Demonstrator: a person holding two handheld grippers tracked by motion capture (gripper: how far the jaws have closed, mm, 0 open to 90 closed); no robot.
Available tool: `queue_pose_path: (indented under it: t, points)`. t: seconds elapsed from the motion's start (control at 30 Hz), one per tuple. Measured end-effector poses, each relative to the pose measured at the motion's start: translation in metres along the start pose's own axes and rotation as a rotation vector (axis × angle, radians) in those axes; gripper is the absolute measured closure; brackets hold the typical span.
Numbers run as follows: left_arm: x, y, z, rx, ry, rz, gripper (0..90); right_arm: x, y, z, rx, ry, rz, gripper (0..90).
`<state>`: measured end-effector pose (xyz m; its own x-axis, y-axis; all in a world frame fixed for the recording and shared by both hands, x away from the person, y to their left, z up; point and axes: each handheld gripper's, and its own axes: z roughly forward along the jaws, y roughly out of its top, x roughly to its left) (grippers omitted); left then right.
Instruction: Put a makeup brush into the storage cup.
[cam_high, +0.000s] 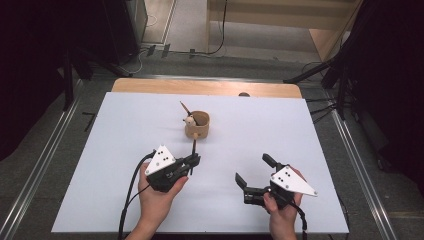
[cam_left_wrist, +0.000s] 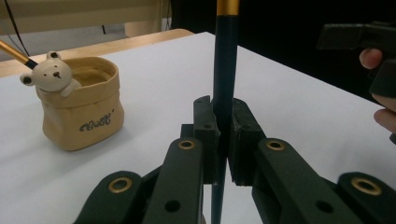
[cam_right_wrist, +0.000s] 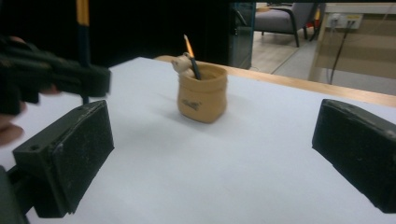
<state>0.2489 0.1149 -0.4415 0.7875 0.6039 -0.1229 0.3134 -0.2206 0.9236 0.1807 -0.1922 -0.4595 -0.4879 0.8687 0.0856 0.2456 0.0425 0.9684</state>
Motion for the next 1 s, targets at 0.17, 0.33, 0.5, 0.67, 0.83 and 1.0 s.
queue_pose_path:
  t: [0.17,0.33,0.5,0.67,0.83,1.0]
  points:
    - [0.004,0.003,0.000,-0.007,0.004,0.000,84.6,-0.013,-0.011,-0.010,0.012,-0.038,-0.018,0.0]
    - [0.010,0.008,0.000,-0.023,0.018,-0.007,84.6,-0.024,-0.019,-0.019,0.028,-0.065,-0.026,0.0]
    - [0.016,0.014,0.002,-0.039,0.031,-0.005,84.6,-0.034,-0.026,-0.027,0.045,-0.082,-0.031,0.0]
    - [0.022,0.020,0.006,-0.051,0.037,-0.007,84.6,-0.041,-0.032,-0.036,0.052,-0.089,-0.038,0.0]
    - [0.027,0.025,0.010,-0.070,0.047,-0.017,84.5,-0.051,-0.038,-0.045,0.055,-0.099,-0.028,0.0]
    - [0.030,0.030,0.017,-0.084,0.052,-0.023,84.5,-0.059,-0.043,-0.054,0.061,-0.105,-0.042,0.0]
